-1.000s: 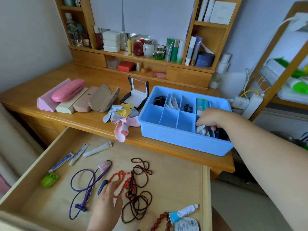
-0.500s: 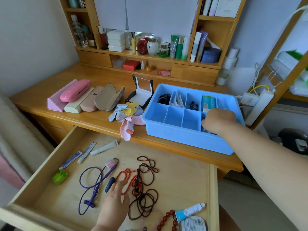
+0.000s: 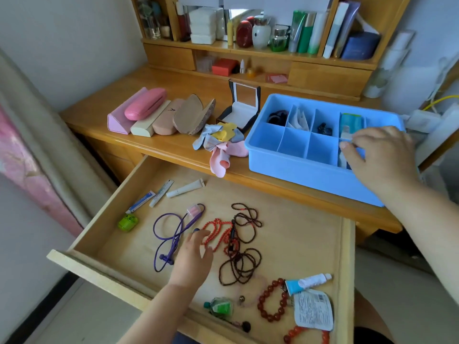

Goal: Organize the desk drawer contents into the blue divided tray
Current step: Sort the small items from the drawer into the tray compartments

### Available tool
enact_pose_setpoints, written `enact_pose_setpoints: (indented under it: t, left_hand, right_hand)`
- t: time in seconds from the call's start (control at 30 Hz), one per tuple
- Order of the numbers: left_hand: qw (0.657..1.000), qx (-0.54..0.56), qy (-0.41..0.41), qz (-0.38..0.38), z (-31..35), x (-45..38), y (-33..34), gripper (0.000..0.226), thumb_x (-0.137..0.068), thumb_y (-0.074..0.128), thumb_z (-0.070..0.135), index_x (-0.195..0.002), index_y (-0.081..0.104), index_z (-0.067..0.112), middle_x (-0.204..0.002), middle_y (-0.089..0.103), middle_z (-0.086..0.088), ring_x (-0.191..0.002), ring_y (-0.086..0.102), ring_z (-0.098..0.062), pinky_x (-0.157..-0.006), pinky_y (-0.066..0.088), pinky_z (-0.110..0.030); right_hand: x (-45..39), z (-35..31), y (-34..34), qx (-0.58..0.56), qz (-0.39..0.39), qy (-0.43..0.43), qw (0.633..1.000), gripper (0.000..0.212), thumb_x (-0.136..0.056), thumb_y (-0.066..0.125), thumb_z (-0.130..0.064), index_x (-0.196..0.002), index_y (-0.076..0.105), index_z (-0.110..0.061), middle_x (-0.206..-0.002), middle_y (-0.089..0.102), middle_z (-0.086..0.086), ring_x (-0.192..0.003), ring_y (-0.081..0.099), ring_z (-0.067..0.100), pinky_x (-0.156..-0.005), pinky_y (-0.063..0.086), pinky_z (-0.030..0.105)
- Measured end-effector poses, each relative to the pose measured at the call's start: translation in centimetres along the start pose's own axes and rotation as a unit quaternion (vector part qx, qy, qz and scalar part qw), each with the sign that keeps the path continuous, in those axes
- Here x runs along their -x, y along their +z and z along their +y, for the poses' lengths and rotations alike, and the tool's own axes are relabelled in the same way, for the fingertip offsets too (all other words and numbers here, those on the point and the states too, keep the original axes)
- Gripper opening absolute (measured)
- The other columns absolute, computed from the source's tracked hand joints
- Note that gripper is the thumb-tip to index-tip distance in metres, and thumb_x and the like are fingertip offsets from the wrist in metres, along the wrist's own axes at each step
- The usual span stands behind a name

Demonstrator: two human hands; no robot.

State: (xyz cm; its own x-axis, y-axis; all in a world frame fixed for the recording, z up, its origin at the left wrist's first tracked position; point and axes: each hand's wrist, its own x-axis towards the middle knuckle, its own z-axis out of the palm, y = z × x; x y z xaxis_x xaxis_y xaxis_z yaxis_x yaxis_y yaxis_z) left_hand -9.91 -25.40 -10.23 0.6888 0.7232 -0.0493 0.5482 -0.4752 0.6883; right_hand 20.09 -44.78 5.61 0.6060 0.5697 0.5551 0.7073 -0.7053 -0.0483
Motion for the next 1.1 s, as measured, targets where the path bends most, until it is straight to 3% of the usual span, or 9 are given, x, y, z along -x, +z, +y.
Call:
enact_pose_setpoints:
  t: [0.1, 0.27, 0.4, 0.6, 0.7, 0.8, 0.93, 1.0, 1.1]
  left_hand:
    - [1.0, 0.002, 0.025, -0.017, 0.2, 0.5, -0.6, 0.025, -0.089, 0.058, 0.013, -0.112, 0.061, 0.022, -0.097, 0.059, 0.016, -0.089, 0.056, -0.001, -0.077, 0.039, -0.01]
    - [0.976, -0.035, 0.131, -0.17, 4.3, 3.1, 2.3, 0.016, -0.088, 0.056, 0.02, -0.091, 0.066, 0.032, -0.082, 0.059, 0.024, -0.073, 0.055, 0.002, -0.065, 0.044, -0.008]
    - [0.922, -0.085, 0.254, -0.28, 8.3, 5.6, 7.4, 0.028, -0.087, 0.055, 0.025, -0.113, 0.066, 0.028, -0.11, 0.064, 0.009, -0.099, 0.058, -0.011, -0.085, 0.045, -0.023]
    - [0.803, -0.329, 0.367, -0.334, 11.0, 6.9, 13.1, 0.072, -0.08, 0.066, 0.023, -0.142, 0.03, 0.013, -0.145, 0.034, -0.008, -0.131, 0.034, -0.028, -0.11, 0.029, -0.042]
    - [0.836, -0.312, 0.361, -0.271, 11.2, 6.6, 13.7, 0.047, -0.087, 0.052, 0.013, -0.133, 0.043, 0.016, -0.135, 0.047, -0.008, -0.123, 0.043, -0.028, -0.099, 0.034, -0.037]
    - [0.928, -0.12, 0.261, -0.239, 10.4, 5.8, 12.1, 0.028, -0.092, 0.046, 0.024, -0.118, 0.055, 0.028, -0.107, 0.066, 0.002, -0.099, 0.059, -0.02, -0.073, 0.036, -0.022]
    - [0.968, 0.058, 0.19, -0.151, 11.1, 4.5, 7.7, 0.028, -0.089, 0.053, 0.031, -0.114, 0.053, 0.045, -0.07, 0.061, 0.03, -0.062, 0.056, 0.007, -0.053, 0.037, -0.007]
    - [0.967, 0.092, 0.222, -0.086, 12.4, 3.8, 6.0, 0.031, -0.089, 0.056, 0.029, -0.114, 0.055, 0.046, -0.074, 0.063, 0.028, -0.067, 0.058, 0.008, -0.057, 0.039, -0.005]
    - [0.961, 0.073, 0.268, -0.001, 15.4, 2.6, 4.6, 0.037, -0.092, 0.056, 0.017, -0.125, 0.056, 0.032, -0.107, 0.061, 0.02, -0.096, 0.057, 0.004, -0.079, 0.04, -0.004]
  right_hand:
    - [4.4, -1.8, -1.1, -0.091, 0.104, -0.124, 0.983, 0.025, -0.089, 0.052, -0.025, -0.078, 0.069, -0.01, -0.095, 0.068, 0.007, -0.086, 0.055, 0.032, -0.077, 0.038, 0.041]
    - [14.6, -4.3, 1.1, -0.163, -0.135, -0.158, 0.964, 0.019, -0.089, 0.054, -0.022, -0.077, 0.068, -0.017, -0.08, 0.063, -0.005, -0.076, 0.055, 0.018, -0.074, 0.045, 0.034]
    - [20.0, -3.8, 3.1, -0.199, -0.292, -0.052, 0.934, 0.014, -0.086, 0.058, -0.01, -0.088, 0.071, -0.014, -0.084, 0.067, -0.001, -0.079, 0.063, 0.022, -0.07, 0.046, 0.028]
    - [21.6, -3.7, 2.6, -0.205, -0.314, 0.003, 0.927, 0.031, -0.093, 0.044, -0.012, -0.115, 0.064, -0.021, -0.113, 0.064, -0.007, -0.106, 0.053, 0.012, -0.092, 0.036, 0.017]
    - [21.0, -3.8, 1.7, -0.249, -0.324, 0.052, 0.911, 0.03, -0.095, 0.044, -0.015, -0.117, 0.062, -0.023, -0.116, 0.061, -0.011, -0.106, 0.052, 0.004, -0.086, 0.034, 0.006]
    - [20.4, -3.7, 0.8, -0.316, -0.308, 0.135, 0.887, 0.027, -0.095, 0.048, -0.017, -0.116, 0.062, -0.027, -0.109, 0.059, -0.019, -0.094, 0.051, -0.012, -0.078, 0.032, -0.003]
    - [18.7, -4.4, 0.1, -0.405, -0.264, 0.251, 0.838, 0.027, -0.092, 0.058, -0.021, -0.116, 0.057, -0.035, -0.102, 0.057, -0.019, -0.084, 0.053, -0.008, -0.071, 0.04, 0.003]
    - [17.2, -4.9, -0.1, -0.47, -0.243, 0.305, 0.792, 0.03, -0.09, 0.062, -0.021, -0.118, 0.056, -0.032, -0.102, 0.062, -0.014, -0.08, 0.06, 0.001, -0.073, 0.049, 0.013]
    - [15.1, -6.0, -0.7, -0.586, -0.203, 0.334, 0.71, 0.037, -0.086, 0.064, -0.034, -0.121, 0.055, -0.026, -0.098, 0.071, -0.002, -0.085, 0.069, 0.01, -0.079, 0.056, 0.028]
